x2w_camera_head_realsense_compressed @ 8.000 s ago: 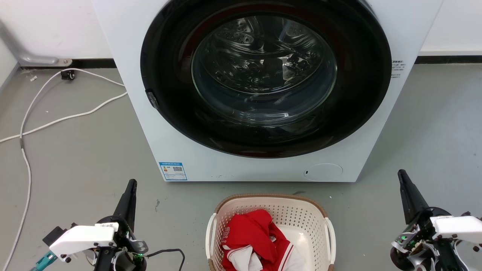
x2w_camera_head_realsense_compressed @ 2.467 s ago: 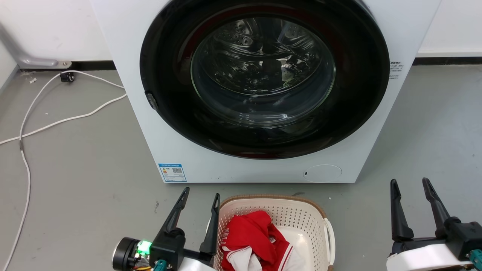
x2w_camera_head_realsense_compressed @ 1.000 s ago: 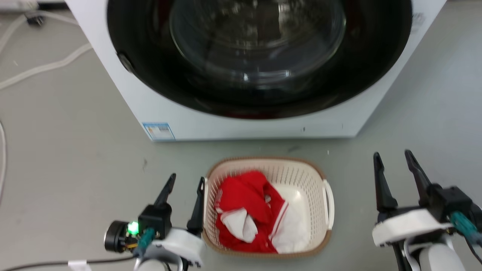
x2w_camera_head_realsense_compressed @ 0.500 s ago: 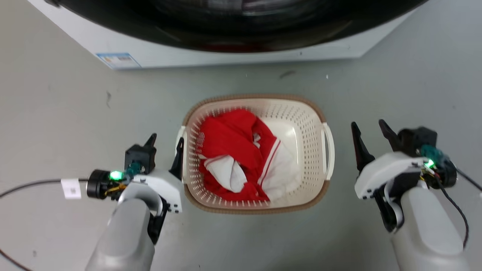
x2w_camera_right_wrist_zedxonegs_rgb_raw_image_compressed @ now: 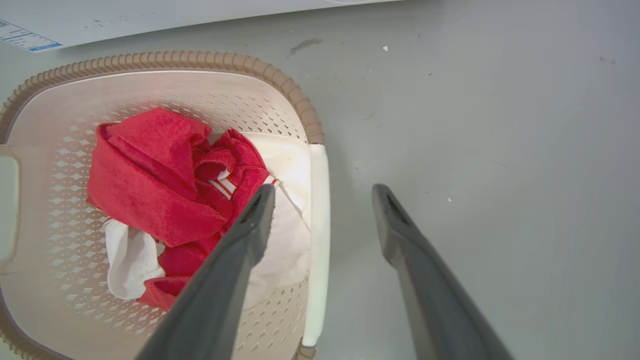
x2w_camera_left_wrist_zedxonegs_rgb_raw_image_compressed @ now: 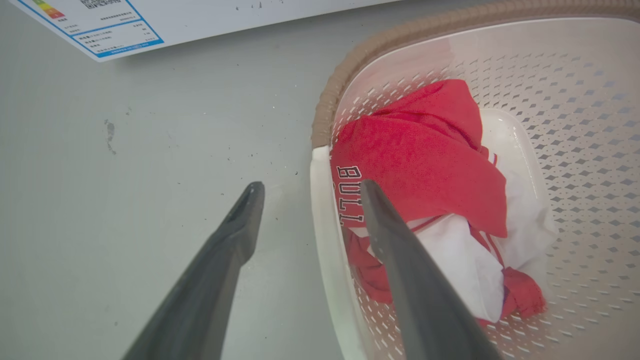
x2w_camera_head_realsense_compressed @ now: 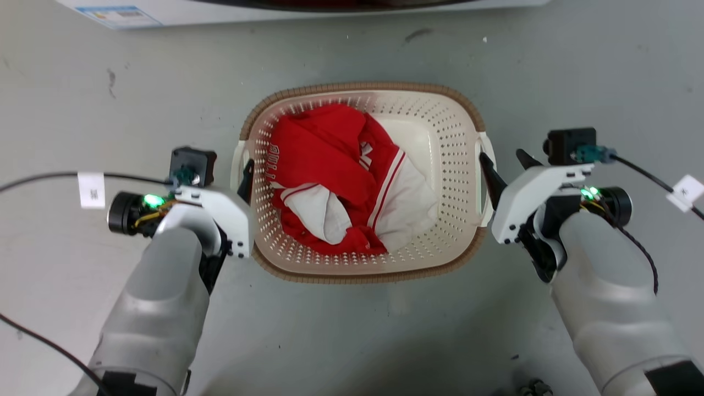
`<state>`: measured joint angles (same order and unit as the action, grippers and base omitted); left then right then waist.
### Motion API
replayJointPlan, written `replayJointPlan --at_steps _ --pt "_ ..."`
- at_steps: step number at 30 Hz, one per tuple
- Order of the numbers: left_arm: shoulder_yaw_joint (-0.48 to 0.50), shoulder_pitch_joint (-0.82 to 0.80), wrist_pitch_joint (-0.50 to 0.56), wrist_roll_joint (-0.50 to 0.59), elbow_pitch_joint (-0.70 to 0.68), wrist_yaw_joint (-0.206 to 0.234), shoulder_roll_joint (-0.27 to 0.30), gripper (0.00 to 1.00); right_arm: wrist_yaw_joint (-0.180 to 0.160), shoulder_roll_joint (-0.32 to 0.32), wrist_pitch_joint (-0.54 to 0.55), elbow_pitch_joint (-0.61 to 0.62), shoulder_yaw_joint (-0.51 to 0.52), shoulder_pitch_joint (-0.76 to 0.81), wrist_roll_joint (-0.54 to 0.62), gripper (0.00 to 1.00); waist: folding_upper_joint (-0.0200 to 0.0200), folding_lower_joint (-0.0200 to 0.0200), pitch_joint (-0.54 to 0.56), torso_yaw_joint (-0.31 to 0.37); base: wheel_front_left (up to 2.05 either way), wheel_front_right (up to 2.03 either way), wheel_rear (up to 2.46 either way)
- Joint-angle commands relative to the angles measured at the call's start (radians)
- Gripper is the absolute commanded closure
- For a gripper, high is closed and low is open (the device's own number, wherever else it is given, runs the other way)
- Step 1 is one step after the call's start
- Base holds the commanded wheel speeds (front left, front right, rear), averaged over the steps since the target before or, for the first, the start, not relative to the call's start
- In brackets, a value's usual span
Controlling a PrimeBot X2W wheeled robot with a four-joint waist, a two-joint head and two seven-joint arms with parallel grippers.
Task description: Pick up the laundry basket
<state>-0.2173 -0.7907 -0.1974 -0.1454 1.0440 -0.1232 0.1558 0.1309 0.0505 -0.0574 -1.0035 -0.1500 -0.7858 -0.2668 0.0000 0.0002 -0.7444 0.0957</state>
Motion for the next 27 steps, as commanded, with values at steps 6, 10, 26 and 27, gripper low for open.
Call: replayJointPlan --at_steps 6,10,26,27 --pt "-0.051 -0.096 0.102 -0.041 0.088 -0.006 0.001 0.0 0.0 0.0 0.052 -0.122 -0.096 -0.115 -0.045 0.0 0.0 -0.0002 -0.058 0.003 0.0 0.0 0.0" --pt "-0.117 -0.13 0.178 -0.092 0.109 -0.007 0.015 0.0 0.0 0.0 0.118 -0.183 -0.154 -0.163 -0.072 0.0 0.0 -0.0002 -0.075 0.004 0.0 0.0 0.0" --pt "-0.345 -0.172 0.331 -0.293 0.064 -0.006 0.075 0.0 0.0 0.0 0.224 -0.275 -0.206 -0.254 -0.121 0.0 0.0 -0.0002 -0.115 -0.009 0.0 0.0 0.0" --pt "-0.354 -0.172 0.33 -0.302 0.062 -0.006 0.077 0.0 0.0 0.0 0.223 -0.276 -0.204 -0.256 -0.121 0.0 0.0 -0.0002 -0.116 -0.01 0.0 0.0 0.0"
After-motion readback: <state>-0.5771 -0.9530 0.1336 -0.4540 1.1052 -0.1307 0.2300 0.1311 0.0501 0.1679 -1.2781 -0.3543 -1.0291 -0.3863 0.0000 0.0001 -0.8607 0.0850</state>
